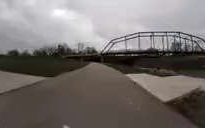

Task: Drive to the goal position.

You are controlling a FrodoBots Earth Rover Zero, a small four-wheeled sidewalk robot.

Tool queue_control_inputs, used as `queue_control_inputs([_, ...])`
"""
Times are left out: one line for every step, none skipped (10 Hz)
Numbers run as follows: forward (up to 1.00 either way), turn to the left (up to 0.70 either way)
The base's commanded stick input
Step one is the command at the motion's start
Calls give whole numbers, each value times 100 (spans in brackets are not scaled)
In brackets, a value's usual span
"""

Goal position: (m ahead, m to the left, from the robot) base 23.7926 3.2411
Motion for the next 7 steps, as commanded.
queue_control_inputs([100,0])
queue_control_inputs([100,0])
queue_control_inputs([100,0])
queue_control_inputs([100,0])
queue_control_inputs([100,0])
queue_control_inputs([100,0])
queue_control_inputs([100,0])
